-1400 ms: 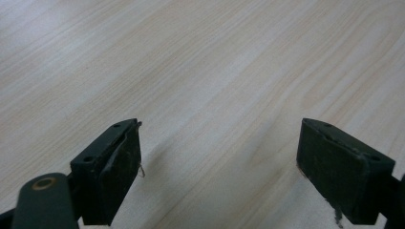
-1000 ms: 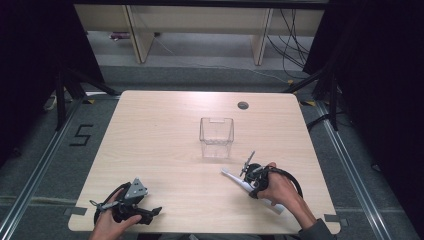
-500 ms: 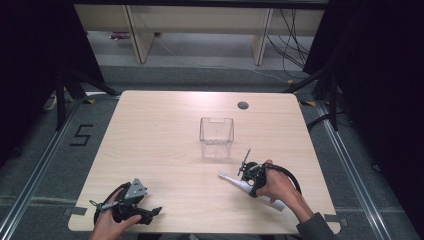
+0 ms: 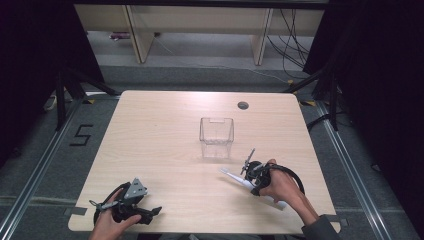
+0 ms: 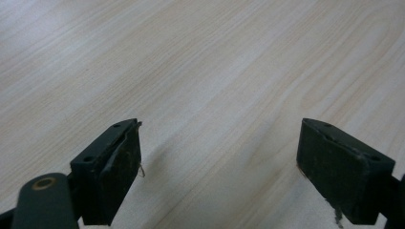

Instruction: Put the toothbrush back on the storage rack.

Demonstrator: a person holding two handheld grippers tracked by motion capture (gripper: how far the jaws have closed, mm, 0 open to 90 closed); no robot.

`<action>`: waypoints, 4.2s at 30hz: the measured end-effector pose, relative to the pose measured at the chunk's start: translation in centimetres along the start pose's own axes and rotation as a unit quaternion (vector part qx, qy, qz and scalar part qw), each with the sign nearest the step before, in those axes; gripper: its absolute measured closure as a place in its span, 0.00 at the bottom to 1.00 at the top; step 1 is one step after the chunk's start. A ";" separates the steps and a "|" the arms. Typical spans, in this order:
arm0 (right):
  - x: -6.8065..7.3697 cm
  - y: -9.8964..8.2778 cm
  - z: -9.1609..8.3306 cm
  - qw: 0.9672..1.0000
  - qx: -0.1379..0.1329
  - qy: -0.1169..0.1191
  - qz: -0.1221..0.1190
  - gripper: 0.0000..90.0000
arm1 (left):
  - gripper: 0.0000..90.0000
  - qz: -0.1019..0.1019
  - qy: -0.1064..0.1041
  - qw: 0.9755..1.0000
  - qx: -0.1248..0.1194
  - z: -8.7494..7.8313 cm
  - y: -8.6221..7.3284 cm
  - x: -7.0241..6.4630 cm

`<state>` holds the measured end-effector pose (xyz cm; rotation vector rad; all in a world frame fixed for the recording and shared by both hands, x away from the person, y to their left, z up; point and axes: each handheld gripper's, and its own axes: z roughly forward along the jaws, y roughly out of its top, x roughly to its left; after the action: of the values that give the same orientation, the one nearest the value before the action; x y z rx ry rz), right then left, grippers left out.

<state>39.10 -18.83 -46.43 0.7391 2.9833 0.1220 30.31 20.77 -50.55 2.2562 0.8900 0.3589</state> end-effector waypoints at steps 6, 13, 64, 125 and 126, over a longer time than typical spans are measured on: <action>0.4 -0.4 -1.0 1.000 -0.020 -0.010 0.006 0.75 | 0.16 0.004 0.000 1.000 0.002 0.0 0.0 0.0; -0.2 -1.5 -3.2 0.996 -0.084 -0.026 0.010 0.75 | 0.17 -0.001 0.004 1.000 -0.003 0.0 0.0 0.0; -6.5 -0.1 -9.1 0.930 -0.355 -0.025 0.091 0.75 | 0.17 0.001 0.006 1.000 0.000 -0.1 0.0 0.2; -9.5 11.6 -10.6 0.914 -0.397 0.007 0.081 0.75 | 0.17 -0.001 0.003 1.000 -0.004 -0.2 0.0 0.1; -9.5 11.9 -10.1 0.918 -0.387 0.015 0.085 0.75 | 0.17 0.000 0.003 1.000 -0.004 -0.2 0.0 0.1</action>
<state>52.13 -13.40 -34.87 0.8543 2.5183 1.2307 30.31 20.98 -50.41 2.2492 0.8911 0.3678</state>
